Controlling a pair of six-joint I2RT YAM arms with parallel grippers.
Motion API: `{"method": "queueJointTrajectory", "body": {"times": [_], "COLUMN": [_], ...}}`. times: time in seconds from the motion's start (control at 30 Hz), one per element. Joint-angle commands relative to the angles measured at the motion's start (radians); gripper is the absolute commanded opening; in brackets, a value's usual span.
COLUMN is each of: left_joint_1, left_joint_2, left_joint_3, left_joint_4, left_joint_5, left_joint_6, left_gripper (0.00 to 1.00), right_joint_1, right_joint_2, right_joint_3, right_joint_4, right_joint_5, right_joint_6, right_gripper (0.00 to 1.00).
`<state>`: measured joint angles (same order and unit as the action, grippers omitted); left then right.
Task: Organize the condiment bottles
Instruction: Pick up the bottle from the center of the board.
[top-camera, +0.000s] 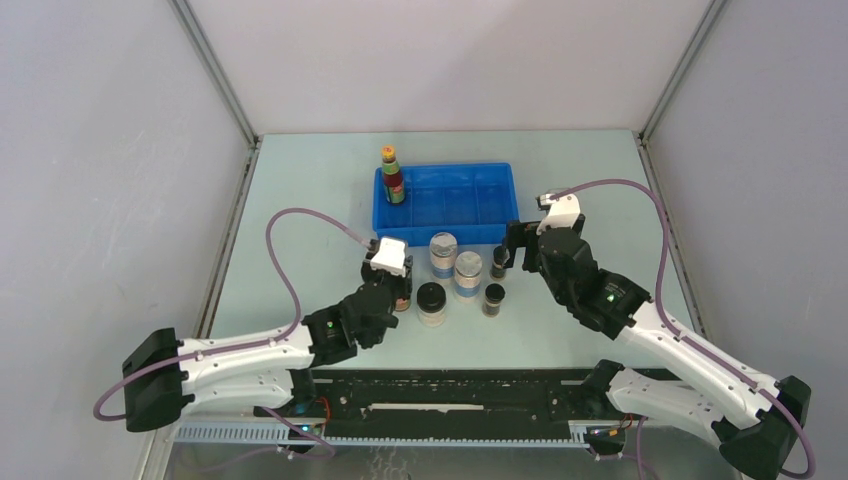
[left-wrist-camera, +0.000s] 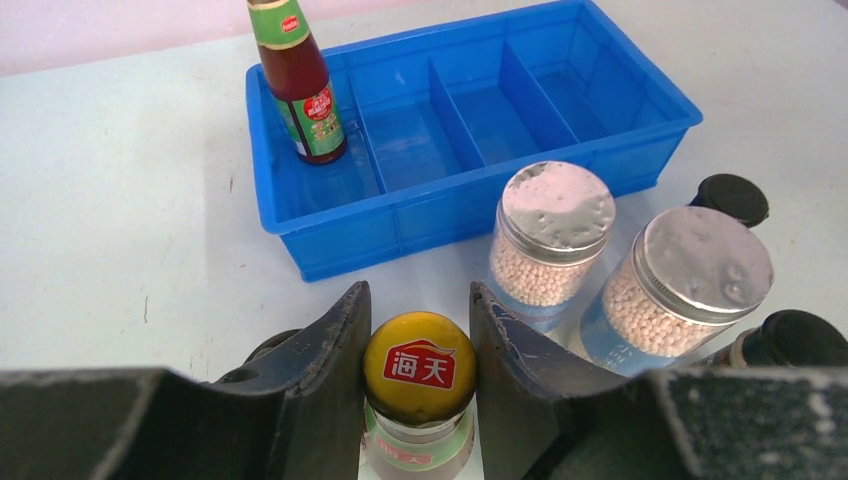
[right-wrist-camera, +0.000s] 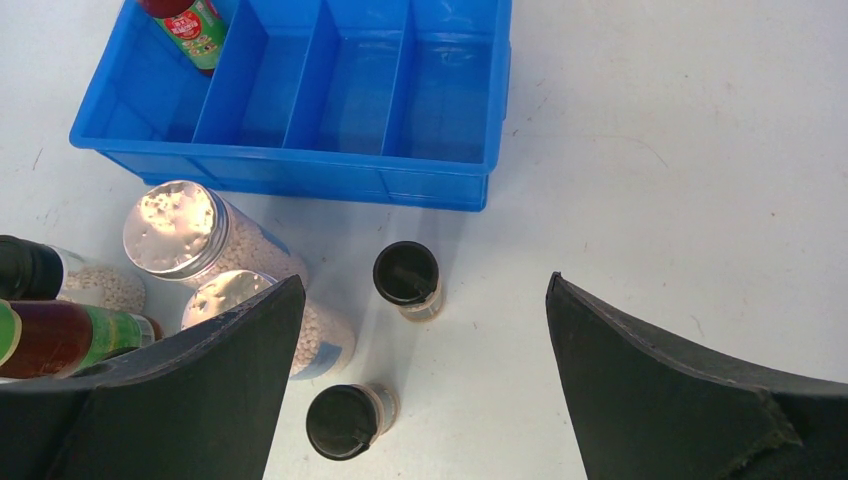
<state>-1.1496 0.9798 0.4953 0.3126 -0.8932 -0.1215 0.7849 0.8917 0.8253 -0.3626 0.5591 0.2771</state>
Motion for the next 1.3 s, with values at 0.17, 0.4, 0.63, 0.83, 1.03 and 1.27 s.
{"method": "queueJointTrajectory", "body": {"times": [0.17, 0.4, 0.63, 0.83, 1.03, 1.27], "left_joint_1": [0.004, 0.004, 0.004, 0.005, 0.019, 0.061], "left_joint_2": [-0.007, 0.005, 0.030, 0.054, 0.075, 0.088], "left_joint_3": [0.134, 0.174, 0.231, 0.261, 0.292, 0.339], "left_joint_4": [0.096, 0.097, 0.097, 0.124, 0.137, 0.133], "left_joint_5": [-0.002, 0.003, -0.003, -0.012, -0.008, 0.015], "left_joint_6": [0.038, 0.053, 0.088, 0.119, 0.146, 0.162], "left_gripper": [0.00, 0.00, 0.00, 0.00, 0.00, 0.00], "right_joint_1": [-0.006, -0.004, -0.001, 0.002, 0.002, 0.002], "right_joint_2": [-0.030, -0.032, -0.034, -0.042, -0.043, -0.042], "right_joint_3": [-0.008, -0.008, -0.011, -0.018, -0.021, -0.022], "right_joint_4": [0.011, 0.011, 0.007, 0.005, 0.005, 0.007], "right_joint_5": [0.007, 0.009, 0.013, 0.017, 0.019, 0.018], "right_joint_6": [0.019, 0.020, 0.029, 0.033, 0.033, 0.033], "right_gripper": [1.00, 1.00, 1.00, 0.99, 1.00, 0.99]}}
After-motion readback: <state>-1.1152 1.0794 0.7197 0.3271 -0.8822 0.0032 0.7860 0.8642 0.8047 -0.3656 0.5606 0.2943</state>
